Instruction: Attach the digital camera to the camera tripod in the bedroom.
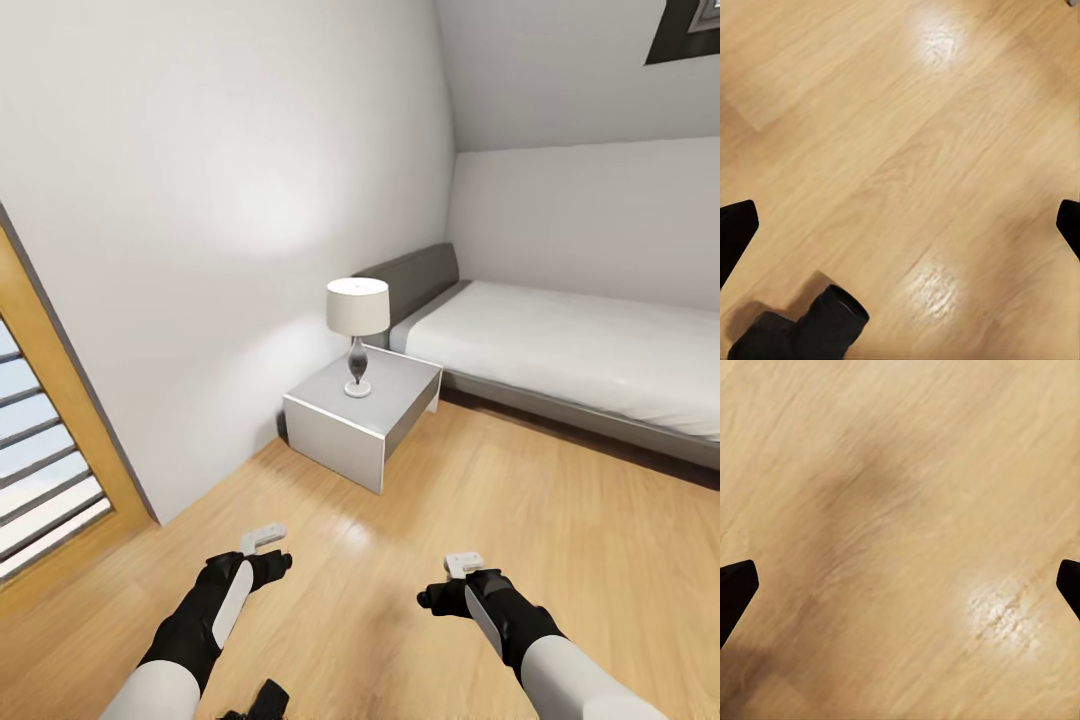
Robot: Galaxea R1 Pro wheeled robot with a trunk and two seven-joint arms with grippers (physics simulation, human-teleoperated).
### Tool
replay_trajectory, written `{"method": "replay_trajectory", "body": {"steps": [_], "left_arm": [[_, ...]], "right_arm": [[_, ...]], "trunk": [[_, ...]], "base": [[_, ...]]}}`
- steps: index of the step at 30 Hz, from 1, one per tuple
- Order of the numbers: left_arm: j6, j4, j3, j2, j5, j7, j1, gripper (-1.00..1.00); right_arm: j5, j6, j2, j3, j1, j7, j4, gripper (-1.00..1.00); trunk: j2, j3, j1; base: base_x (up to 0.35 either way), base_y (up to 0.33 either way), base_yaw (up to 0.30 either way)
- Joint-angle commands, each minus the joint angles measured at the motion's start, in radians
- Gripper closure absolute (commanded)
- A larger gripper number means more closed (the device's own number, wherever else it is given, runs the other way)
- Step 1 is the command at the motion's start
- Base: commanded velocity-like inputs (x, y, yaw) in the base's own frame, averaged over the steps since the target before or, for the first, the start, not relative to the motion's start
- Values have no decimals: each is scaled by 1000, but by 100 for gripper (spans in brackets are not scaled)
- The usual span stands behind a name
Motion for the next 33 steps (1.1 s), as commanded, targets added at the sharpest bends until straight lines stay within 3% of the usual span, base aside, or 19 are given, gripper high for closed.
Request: {"method": "replay_trajectory", "body": {"steps": [1,22,33], "left_arm": [[4,-1,2,-1,11,7,0,-100],[4,7,2,3,8,11,0,-100],[2,20,4,64,11,9,0,-100]], "right_arm": [[3,5,0,3,0,3,-2,-100],[6,4,-1,2,0,3,-3,-100],[8,-7,0,2,0,-6,-5,-100]], "trunk": [[-1,-5,0],[-6,-86,10],[-8,-129,15]], "base": [[0,0,0],[0,0,0],[0,0,0]]}}
